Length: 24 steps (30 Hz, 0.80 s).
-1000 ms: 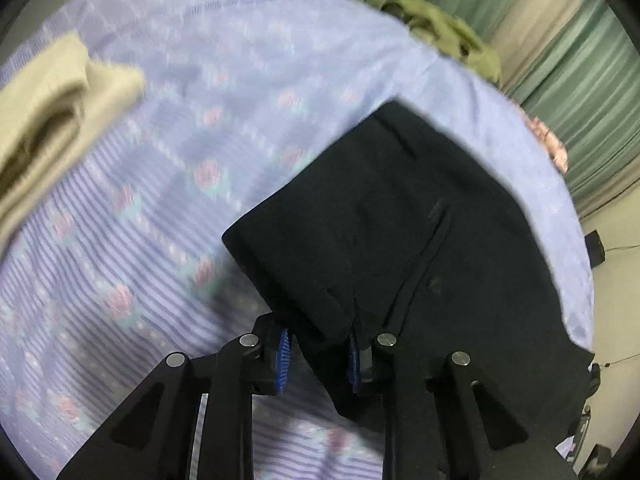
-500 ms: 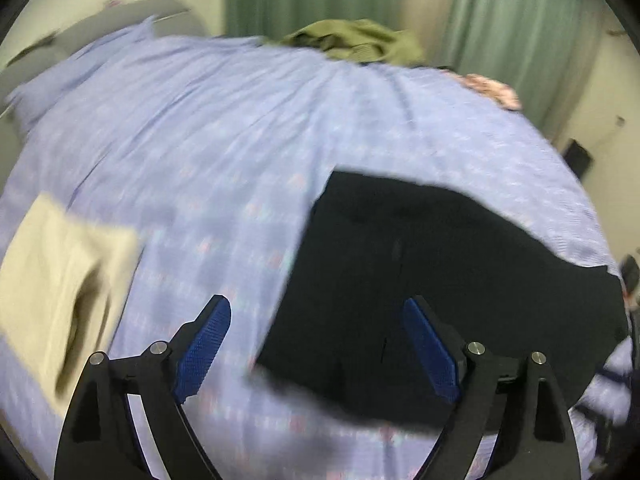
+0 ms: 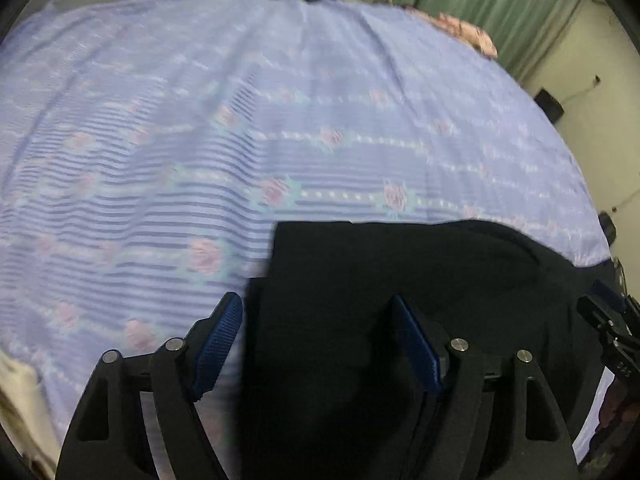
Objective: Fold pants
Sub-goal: 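Open both grippers and press the folded trousers flat on the bed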
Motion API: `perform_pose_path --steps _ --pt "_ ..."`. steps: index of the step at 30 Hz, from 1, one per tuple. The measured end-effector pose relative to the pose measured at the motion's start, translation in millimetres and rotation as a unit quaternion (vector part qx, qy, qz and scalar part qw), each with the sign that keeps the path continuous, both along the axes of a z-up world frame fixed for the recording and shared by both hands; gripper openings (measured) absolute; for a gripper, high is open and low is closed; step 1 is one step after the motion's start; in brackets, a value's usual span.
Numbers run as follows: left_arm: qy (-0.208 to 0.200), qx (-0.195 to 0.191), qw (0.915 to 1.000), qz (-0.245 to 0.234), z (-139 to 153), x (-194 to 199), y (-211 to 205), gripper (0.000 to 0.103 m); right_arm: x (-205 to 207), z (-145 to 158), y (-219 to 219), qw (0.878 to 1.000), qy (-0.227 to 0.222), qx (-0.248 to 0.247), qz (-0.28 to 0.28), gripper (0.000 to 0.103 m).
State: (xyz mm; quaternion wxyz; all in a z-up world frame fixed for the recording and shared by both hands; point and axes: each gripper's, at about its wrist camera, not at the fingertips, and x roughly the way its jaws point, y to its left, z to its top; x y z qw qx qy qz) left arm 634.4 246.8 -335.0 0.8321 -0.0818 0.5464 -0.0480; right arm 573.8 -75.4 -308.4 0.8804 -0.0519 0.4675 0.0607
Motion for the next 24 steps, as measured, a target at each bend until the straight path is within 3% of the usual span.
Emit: perform_pose_path --steps 2,5,7,8,10,12,13,15,18,24 --pt "0.0 0.022 0.9996 0.015 -4 2 0 0.046 -2 -3 2 1.0 -0.003 0.0 0.002 0.068" --pt "-0.03 0.003 0.9993 0.023 6 -7 6 0.028 -7 -9 8 1.0 -0.002 0.007 0.003 0.068" --pt "-0.051 0.017 0.9975 0.046 12 -11 9 0.027 -9 -9 11 1.0 -0.003 0.022 0.003 0.068" --pt "-0.042 0.015 0.9974 0.056 7 -9 12 0.03 -11 -9 12 1.0 -0.005 0.03 0.003 0.068" --pt "-0.015 0.021 0.9976 0.063 -2 -4 12 0.045 -16 -8 14 1.0 -0.003 0.031 0.002 0.068" --pt "-0.013 0.041 0.9966 0.07 6 -7 7 0.049 -21 -3 14 1.0 -0.003 0.028 0.002 0.068" --pt "-0.02 0.05 0.996 0.072 17 -12 3 0.051 -25 1 12 1.0 -0.007 0.027 0.001 0.068" --pt "-0.053 0.076 0.9937 0.063 43 -27 -9 0.071 -37 16 3 1.0 -0.02 0.021 0.001 0.068" --pt "-0.097 0.105 0.9891 0.035 89 -61 -35 0.076 -61 44 -20 0.999 -0.037 0.029 0.006 0.068" --pt "-0.124 0.078 0.989 0.017 161 -138 -101 0.086 -125 118 -94 0.997 -0.07 0.029 -0.003 0.068"
